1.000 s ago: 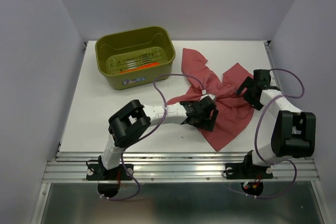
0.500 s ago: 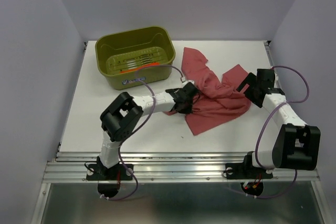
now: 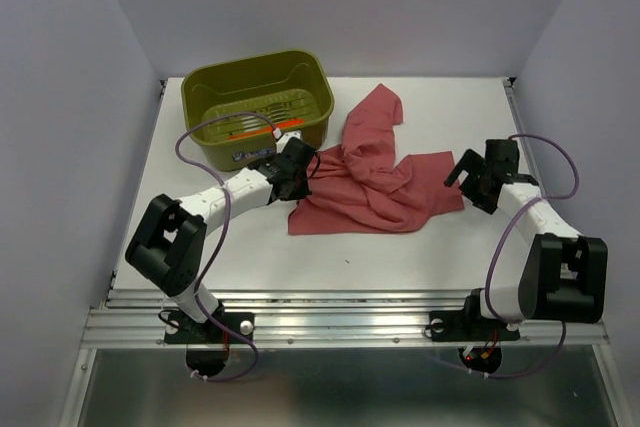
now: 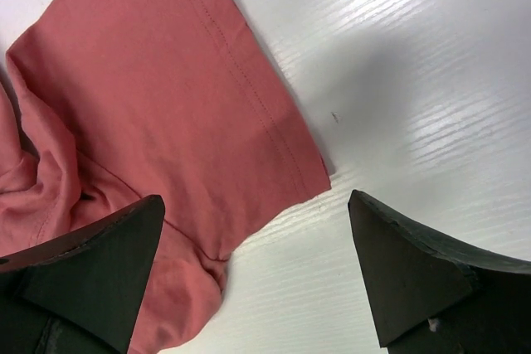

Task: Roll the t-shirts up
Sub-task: Move the T-shirt to the center of the board.

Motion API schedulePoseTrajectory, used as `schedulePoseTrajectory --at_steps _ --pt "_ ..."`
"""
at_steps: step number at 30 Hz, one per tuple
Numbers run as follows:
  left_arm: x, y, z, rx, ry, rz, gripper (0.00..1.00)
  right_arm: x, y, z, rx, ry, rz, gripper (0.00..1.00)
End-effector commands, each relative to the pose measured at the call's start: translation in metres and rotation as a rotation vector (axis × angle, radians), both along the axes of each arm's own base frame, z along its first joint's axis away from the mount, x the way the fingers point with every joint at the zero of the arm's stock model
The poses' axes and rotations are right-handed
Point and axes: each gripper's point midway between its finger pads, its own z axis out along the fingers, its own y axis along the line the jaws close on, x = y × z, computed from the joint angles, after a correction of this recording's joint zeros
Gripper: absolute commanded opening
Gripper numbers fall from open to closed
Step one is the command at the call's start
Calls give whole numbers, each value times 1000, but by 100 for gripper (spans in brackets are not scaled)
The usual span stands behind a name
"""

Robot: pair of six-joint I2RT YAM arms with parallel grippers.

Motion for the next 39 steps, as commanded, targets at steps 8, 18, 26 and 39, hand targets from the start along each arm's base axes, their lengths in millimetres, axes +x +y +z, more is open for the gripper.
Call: schedulePoseTrajectory --at_steps 8,18,26,39 --pt "2 17 6 37 -17 20 0 15 18 -41 82 49 62 84" --pt "31 26 27 53 -66 45 0 44 43 -48 195 10 101 4" --pt "75 34 92 67 -182 40 0 90 33 100 168 -341 47 1" --pt "84 76 246 -66 -457 45 0 15 -25 310 -143 -706 -147 1"
